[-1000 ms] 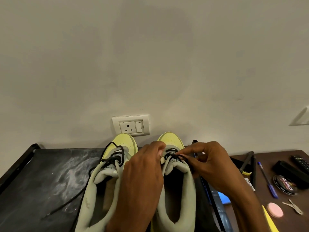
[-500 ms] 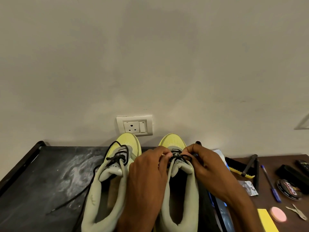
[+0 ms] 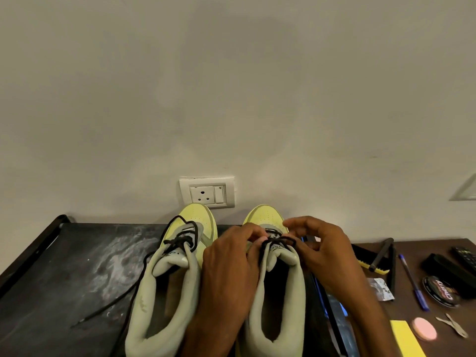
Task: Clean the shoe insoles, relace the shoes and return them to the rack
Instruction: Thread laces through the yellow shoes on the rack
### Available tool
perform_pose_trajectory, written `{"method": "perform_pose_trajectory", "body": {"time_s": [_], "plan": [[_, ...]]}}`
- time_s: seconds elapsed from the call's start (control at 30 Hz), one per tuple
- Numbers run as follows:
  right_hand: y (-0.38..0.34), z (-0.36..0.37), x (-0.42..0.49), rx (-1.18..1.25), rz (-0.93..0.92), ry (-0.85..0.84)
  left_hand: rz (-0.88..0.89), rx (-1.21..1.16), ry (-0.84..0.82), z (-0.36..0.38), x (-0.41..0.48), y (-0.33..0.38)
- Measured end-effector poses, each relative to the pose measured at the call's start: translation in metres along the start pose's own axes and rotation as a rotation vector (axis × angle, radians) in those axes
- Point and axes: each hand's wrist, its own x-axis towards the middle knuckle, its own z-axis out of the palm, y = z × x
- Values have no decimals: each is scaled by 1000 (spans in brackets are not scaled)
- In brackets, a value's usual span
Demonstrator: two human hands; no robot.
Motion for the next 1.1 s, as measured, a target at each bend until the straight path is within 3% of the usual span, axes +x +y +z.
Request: {"method": "perform_pose_trajectory", "body": {"time_s": [0.23, 0.47, 0.6, 0.8, 0.93, 1.0, 1.1], "plan": [[-5, 4, 2, -195, -61, 36, -10, 41, -2, 0, 2, 2], [-4, 9, -2, -203, -85, 74, 32, -8, 66, 7, 3, -4], [-4, 7, -4, -224, -77, 55, 16, 22, 25, 10, 5, -7], [-3, -6, -4, -5, -50, -100, 3, 81, -15, 12, 9, -4], [-15, -32, -17, 240, 60, -354, -34, 28, -28, 6, 7, -4], [-20, -40, -25, 150, 66, -441, -78, -24, -68, -5, 6, 0], [-28, -36, -33, -138, 70, -407, -91, -21, -206, -27, -1, 15]]}}
